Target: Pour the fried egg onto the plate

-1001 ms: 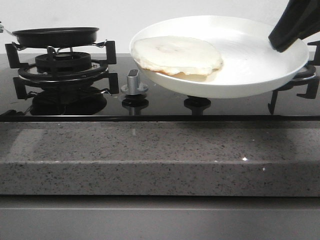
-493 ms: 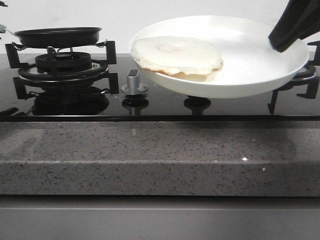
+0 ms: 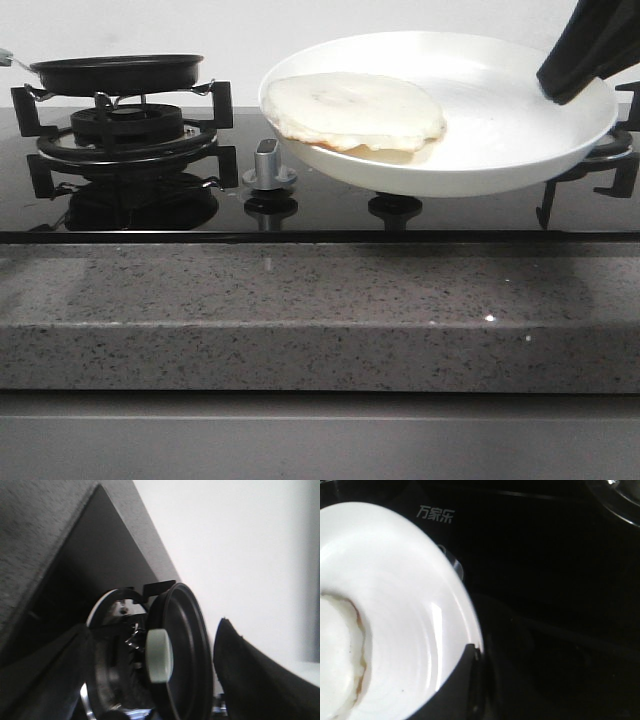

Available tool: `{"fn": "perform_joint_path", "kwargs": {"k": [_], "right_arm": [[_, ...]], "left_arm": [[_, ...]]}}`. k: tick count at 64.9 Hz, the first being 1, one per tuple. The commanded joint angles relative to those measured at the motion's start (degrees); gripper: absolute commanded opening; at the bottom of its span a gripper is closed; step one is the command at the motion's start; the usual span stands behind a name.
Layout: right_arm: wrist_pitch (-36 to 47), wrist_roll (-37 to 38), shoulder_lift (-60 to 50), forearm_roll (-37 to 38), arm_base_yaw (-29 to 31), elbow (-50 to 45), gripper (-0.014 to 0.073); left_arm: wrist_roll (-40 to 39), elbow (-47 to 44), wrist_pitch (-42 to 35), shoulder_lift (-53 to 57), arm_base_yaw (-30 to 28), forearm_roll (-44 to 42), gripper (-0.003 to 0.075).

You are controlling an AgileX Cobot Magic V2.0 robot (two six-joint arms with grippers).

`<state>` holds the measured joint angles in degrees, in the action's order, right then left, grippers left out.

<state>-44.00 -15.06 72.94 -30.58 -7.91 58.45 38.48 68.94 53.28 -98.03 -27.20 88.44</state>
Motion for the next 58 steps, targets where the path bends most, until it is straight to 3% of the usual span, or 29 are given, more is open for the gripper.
{"fn": "perform_joint_path", "kwargs": {"k": [1, 18, 30, 38, 42, 48, 58], "right_arm": [[2.6, 0.0, -1.5, -2.4, 0.0, 1.7, -0.0067], [2.6, 0.0, -1.5, -2.4, 0.0, 1.7, -0.0067], [2.6, 0.0, -1.5, -2.4, 0.0, 1.7, -0.0067], [2.6, 0.0, -1.5, -2.4, 0.0, 1.7, -0.0067], [2.6, 0.0, -1.5, -2.4, 0.0, 1.7, -0.0067], [2.6, 0.0, -1.5, -2.4, 0.0, 1.7, -0.0067], [2.6, 0.0, -1.5, -2.4, 0.0, 1.7, -0.0067]], "left_arm": [[-2.1, 1.8, -0.2, 6.5, -0.4, -3.5, 0.0504], [-6.3, 1.8, -4.8, 20.0, 5.9, -20.6, 0.0482], [-18.2, 1.8, -8.2, 28.7, 15.8, -46.8, 0.0463], [-32.3, 1.8, -6.9, 34.0, 24.1, -70.8, 0.0463], [-36.6, 1.7, -5.2, 36.2, 27.8, -77.4, 0.0463], [-41.1, 0.2, -4.6, 39.7, 32.3, -83.8, 0.0463], [-43.8, -4.5, -4.3, 44.7, 38.0, -85.9, 0.0463]]}}
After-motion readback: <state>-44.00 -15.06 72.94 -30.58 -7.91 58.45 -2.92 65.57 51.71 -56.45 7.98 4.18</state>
